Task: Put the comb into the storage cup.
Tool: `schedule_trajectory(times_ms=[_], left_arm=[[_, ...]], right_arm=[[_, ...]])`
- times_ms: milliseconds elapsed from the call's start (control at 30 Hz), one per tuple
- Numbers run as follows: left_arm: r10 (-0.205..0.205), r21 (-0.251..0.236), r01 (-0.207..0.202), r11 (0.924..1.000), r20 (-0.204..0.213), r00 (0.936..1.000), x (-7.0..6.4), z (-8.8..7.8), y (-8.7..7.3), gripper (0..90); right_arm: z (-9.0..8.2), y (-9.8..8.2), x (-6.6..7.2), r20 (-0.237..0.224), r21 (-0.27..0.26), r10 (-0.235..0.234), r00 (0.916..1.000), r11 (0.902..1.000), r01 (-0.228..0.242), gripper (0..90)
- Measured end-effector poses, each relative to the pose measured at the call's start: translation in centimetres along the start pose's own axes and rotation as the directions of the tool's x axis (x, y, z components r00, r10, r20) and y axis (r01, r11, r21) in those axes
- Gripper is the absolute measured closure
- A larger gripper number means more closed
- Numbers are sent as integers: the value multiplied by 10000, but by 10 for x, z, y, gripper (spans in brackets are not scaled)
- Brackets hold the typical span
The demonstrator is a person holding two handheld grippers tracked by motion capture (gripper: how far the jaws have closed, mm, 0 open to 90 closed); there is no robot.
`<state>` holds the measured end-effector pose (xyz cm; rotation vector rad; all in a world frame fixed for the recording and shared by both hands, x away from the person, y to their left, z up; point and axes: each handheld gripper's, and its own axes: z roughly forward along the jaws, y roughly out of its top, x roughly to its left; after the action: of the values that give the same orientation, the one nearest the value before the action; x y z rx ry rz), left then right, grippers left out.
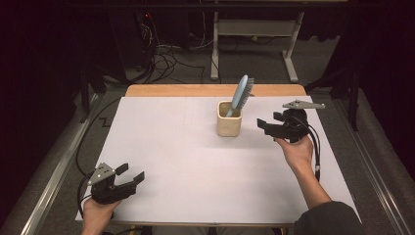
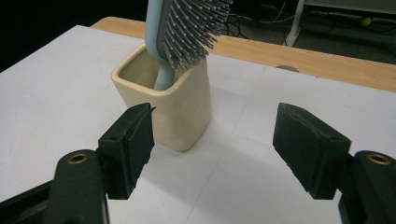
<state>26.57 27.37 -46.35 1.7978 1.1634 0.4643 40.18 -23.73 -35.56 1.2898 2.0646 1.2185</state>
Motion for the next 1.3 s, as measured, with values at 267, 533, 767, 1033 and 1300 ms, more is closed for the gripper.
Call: schedule_trajectory(times_ms=[267,533,767,1033,1300], left_arm=[[3,-9,-3,10000,-8,10000,0,0,0,279],[-20,-18,20,10000,-22,10000,0,0,0,279],[-41,-18,41,10000,-33,10000,0,0,0,279],[-57,-17,57,10000,-65,10000,0,0,0,277],[-60,-4,60,10000,-57,10000,0,1,0,277]], right_arm=[[-5,-5,0,-62,-60,-40,10000,10000,39,296],[-11,-11,0,-151,-214,-57,9999,9998,54,302],[-17,-17,0,-181,-328,-70,9998,9994,64,303],[-24,-23,-2,-114,-405,-91,9999,9991,86,304],[-31,-30,-4,-129,-540,-44,9999,9985,37,305]])
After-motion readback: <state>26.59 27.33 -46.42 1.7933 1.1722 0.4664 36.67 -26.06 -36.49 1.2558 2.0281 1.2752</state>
